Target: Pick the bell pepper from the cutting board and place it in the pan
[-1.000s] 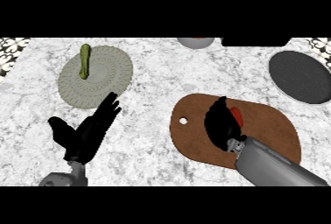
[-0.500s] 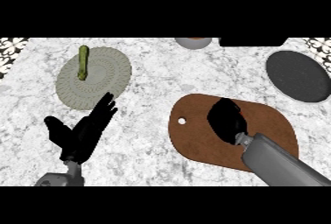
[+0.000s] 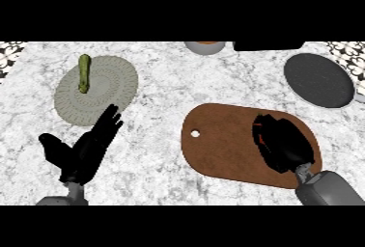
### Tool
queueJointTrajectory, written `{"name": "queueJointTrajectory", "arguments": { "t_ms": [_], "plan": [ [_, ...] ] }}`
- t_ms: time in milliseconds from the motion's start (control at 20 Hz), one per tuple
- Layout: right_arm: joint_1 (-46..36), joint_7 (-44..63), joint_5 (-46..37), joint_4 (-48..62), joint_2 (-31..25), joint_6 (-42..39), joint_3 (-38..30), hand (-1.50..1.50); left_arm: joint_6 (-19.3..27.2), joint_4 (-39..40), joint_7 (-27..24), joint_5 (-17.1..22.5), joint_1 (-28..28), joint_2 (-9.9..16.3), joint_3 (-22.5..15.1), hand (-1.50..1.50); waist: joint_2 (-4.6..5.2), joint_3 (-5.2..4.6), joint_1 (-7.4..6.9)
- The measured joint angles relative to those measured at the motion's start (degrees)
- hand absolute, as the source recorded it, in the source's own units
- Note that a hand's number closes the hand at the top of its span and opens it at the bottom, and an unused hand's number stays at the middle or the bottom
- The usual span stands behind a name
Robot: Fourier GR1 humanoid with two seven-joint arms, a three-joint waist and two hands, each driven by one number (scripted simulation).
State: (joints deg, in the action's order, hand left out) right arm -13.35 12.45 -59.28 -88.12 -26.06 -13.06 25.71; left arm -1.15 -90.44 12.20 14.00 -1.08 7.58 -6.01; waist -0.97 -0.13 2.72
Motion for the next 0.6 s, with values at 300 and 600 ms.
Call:
{"name": "queueJointTrajectory", "arguments": {
  "t_ms": [300, 600],
  "plan": [
    [7.67, 0.07, 3.7, -11.16, -0.62, 10.79, -8.59, 1.5, -0.76, 0.77, 0.36, 0.31, -1.05, 0.29, 0.41, 0.0, 0.43, 0.12, -0.46],
    [12.75, -0.83, 15.21, -21.54, 1.83, 14.17, -17.23, 1.5, -0.72, -0.39, 1.64, 0.39, -1.37, -0.08, -0.04, 0.0, 0.59, 0.16, -1.09]
  ]
}}
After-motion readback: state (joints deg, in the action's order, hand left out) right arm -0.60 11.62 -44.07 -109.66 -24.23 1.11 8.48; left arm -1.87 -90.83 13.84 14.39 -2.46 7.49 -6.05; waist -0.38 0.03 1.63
